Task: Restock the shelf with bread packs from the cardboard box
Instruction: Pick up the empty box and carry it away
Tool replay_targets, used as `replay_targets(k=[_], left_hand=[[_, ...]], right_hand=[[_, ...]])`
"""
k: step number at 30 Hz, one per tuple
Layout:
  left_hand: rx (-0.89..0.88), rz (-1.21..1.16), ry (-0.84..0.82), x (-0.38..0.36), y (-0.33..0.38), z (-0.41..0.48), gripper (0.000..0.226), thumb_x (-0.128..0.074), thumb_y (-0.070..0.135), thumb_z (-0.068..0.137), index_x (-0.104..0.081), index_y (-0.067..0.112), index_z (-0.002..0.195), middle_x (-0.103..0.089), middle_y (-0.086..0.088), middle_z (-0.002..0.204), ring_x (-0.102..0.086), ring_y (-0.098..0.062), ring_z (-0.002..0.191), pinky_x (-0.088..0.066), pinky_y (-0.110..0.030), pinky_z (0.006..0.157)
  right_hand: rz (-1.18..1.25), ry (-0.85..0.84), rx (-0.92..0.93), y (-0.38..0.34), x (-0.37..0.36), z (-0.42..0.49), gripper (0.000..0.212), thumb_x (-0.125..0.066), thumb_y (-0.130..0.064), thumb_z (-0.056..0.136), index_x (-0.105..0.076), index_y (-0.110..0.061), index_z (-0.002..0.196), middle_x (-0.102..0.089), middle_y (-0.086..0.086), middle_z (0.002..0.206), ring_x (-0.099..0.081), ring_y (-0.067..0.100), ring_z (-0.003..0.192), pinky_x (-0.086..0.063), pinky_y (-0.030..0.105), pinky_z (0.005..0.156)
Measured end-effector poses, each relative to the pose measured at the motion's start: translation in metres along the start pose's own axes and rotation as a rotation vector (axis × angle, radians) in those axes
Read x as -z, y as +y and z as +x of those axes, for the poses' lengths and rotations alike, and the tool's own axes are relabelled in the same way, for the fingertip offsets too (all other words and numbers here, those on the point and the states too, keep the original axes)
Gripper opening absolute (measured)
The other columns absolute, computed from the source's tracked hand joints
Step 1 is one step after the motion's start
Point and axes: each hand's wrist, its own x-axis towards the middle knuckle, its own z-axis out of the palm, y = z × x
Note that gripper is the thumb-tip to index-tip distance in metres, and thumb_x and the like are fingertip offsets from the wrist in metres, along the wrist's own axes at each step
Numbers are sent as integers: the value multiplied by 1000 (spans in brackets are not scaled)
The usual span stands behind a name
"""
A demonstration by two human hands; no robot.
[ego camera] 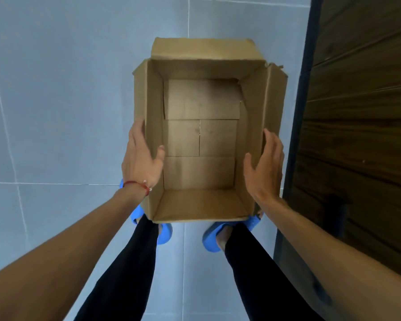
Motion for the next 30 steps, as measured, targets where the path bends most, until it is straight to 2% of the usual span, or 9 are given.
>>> replay_targets(k=[4,7,8,10,15,18,22,25,30], left_hand=[[-71,26,6,-22,-8,1,92,-60,13,87,2,20,156,-5,8,162,-38,-21,139,-42,-34,102],[-2,71,24,-26,-4,3,98,-55,-4,84,5,26,156,-17,3,160,-63,-21,83,-48,-30,78],[26,69,23,-25,-2,4,98,-51,-8,83,4,28,155,-30,-1,155,-56,-10,65,-44,-25,68],[41,56,6,-22,2,2,99,-47,-13,82,4,31,155,-49,-10,137,-43,-2,53,-31,-13,57],[-57,99,-15,-3,12,-7,107,-47,-16,76,3,38,153,-40,1,148,-45,-7,56,-40,-26,66],[-104,141,1,20,20,-13,102,-56,0,79,3,35,154,-38,0,149,-57,-26,67,-49,-35,72],[-122,109,22,67,39,-35,91,-56,21,85,1,37,154,-37,3,150,-62,-32,97,-46,-34,78],[-89,108,35,116,62,-55,88,-53,29,87,5,37,154,-45,0,143,-61,-30,94,-41,-29,75],[-84,64,62,215,92,-90,86,-52,34,89,6,40,153,-44,0,145,-61,-28,101,-46,-33,83]], right_hand=[[104,59,26,11,-28,9,80,-63,-7,96,-20,-22,162,-28,7,167,-35,24,150,-33,33,116],[124,70,39,17,-34,10,81,-58,1,97,-16,-19,163,-28,7,167,-34,20,151,-34,34,118],[127,63,47,17,-34,11,82,-57,2,97,-14,-20,164,-28,7,168,-32,19,151,-33,34,119],[136,36,70,16,-32,11,84,-58,0,98,-10,-21,164,-25,6,169,-28,13,151,-31,33,118],[225,-22,18,-2,-16,-3,91,-65,-16,98,-4,-24,165,-19,1,171,-22,5,148,-20,15,114],[258,-55,-21,-17,2,-25,94,-66,-20,99,0,-29,165,-14,-5,172,-13,-7,143,-10,-2,104],[275,-69,-35,-48,42,-62,93,-63,-26,100,4,-31,164,-12,-6,172,-13,-4,146,-12,12,113],[240,-71,-10,-81,81,-86,93,-62,-26,99,3,-25,165,-13,0,172,-18,10,153,-16,26,117],[221,-55,60,-155,157,-128,92,-62,-25,99,1,-19,166,-9,0,173,-16,12,154,-15,27,119]])
